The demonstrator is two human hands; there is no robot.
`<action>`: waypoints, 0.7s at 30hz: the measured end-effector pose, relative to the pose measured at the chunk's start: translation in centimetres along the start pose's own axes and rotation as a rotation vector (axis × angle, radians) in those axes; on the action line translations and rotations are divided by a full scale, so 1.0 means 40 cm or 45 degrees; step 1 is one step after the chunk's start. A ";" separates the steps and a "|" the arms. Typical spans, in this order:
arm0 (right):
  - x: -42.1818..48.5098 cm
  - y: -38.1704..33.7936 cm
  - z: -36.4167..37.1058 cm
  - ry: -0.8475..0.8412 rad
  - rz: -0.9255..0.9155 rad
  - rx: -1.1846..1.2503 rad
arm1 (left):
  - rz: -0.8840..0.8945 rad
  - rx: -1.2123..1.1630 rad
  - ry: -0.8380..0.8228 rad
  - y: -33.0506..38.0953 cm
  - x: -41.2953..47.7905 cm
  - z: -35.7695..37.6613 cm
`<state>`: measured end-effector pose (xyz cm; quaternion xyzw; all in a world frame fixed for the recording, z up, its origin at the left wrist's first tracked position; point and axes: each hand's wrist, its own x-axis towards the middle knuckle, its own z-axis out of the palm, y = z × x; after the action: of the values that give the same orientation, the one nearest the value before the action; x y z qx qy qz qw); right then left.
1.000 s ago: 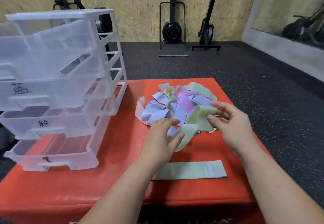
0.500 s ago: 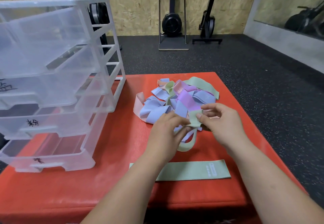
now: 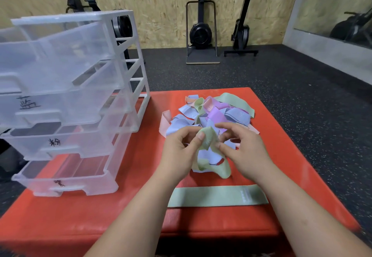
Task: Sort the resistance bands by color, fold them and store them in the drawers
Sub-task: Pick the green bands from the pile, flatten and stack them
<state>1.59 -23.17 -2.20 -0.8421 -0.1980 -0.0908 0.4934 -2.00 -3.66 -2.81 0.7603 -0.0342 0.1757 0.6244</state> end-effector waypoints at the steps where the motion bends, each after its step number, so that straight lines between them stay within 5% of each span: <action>1: 0.001 -0.002 0.001 0.025 -0.011 -0.023 | -0.013 -0.023 0.015 0.001 -0.003 -0.006; 9: 0.008 -0.032 0.013 0.310 -0.217 -0.247 | -0.038 -0.063 0.129 0.013 -0.009 -0.034; 14: 0.017 -0.053 0.050 0.002 -0.242 -0.113 | -0.004 -0.188 0.102 0.046 -0.001 -0.041; 21: 0.039 -0.041 0.046 0.058 -0.158 0.095 | 0.053 -0.123 0.240 0.044 0.017 -0.044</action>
<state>2.24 -20.47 -1.27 -0.8070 -0.2418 -0.1327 0.5222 -2.25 -2.24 -0.66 0.7086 0.0004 0.2575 0.6569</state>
